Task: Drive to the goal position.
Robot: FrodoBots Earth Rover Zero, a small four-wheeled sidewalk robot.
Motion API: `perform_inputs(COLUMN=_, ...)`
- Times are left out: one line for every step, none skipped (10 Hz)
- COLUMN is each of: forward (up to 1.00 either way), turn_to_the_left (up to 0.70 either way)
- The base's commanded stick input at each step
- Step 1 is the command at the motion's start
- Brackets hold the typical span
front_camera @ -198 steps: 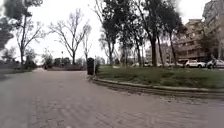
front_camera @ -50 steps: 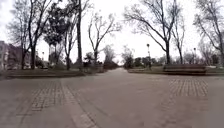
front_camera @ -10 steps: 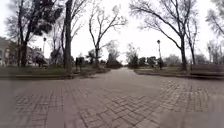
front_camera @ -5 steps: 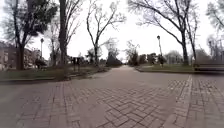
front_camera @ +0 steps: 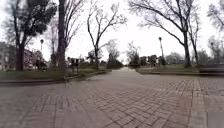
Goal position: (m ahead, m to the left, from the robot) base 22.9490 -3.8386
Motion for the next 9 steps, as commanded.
perform_inputs(forward=0.7, turn_to_the_left=-0.27)
perform_inputs(forward=0.7, turn_to_the_left=-0.27)
perform_inputs(forward=0.7, turn_to_the_left=-0.27)
perform_inputs(forward=0.7, turn_to_the_left=-0.27)
perform_inputs(forward=0.7, turn_to_the_left=-0.27)
perform_inputs(forward=0.7, turn_to_the_left=-0.27)
perform_inputs(forward=0.7, turn_to_the_left=-0.27)
perform_inputs(forward=0.7, turn_to_the_left=-0.27)
perform_inputs(forward=0.7, turn_to_the_left=-0.2)
